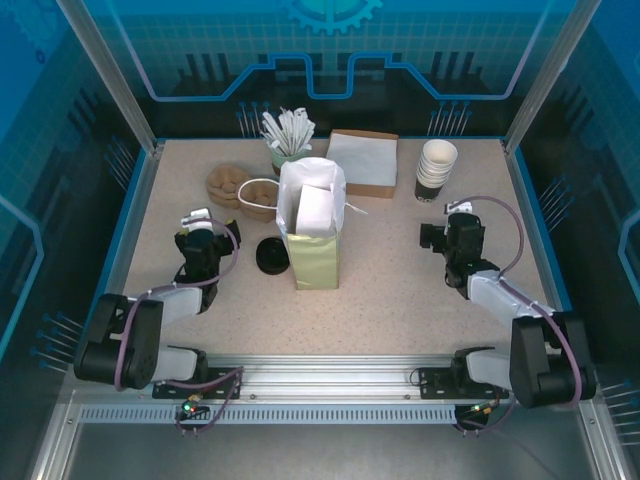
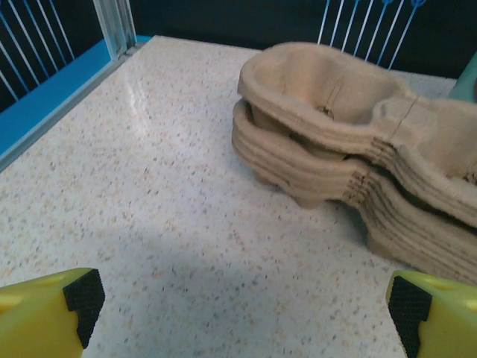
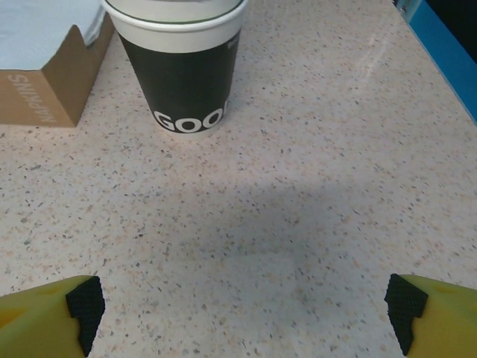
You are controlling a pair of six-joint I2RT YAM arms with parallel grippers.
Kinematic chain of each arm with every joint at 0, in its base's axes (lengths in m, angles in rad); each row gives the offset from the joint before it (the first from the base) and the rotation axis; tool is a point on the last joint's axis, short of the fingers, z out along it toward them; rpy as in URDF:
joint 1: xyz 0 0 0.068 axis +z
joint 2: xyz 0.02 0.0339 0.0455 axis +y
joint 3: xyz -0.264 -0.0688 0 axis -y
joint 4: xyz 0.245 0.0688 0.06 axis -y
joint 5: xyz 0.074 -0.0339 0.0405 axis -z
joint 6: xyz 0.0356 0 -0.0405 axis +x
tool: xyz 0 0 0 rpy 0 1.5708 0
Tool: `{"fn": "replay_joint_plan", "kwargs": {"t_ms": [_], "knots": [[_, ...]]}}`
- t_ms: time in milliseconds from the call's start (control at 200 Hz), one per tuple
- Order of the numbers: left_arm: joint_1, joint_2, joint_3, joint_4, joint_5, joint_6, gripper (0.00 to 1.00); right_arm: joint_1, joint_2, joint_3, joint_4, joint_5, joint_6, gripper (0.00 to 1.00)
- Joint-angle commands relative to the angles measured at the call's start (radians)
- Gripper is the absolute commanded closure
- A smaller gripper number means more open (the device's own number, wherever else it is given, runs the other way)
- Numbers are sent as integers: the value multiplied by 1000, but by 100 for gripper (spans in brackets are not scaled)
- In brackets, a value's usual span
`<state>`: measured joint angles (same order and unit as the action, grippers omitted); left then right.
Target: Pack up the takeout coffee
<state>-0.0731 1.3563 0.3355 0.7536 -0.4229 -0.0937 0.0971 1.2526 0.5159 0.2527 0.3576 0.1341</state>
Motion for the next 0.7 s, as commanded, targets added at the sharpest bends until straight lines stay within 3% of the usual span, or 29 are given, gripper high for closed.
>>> {"fn": "replay_joint_plan", "kwargs": {"t_ms": [0,240,315,370,545,695], "knots": [[38,53,-18,151,49,21,1,-13,38,-23,234,-49,-64,0],[42,141,-2,198,150,49,1,-25,93,3,237,-168,-102,0],[42,205,-8,293,145,64,1,-26,108,-30,299,-201,-117,0],[41,184,6,220,156,57,1,-26,129,-36,326,-215,-123,0],[42,192,23,201,147,56,1,-21,248,-83,504,-235,-136,0],[40,197,25,208,158,65,1,-27,247,-80,490,-250,-134,0]]}}
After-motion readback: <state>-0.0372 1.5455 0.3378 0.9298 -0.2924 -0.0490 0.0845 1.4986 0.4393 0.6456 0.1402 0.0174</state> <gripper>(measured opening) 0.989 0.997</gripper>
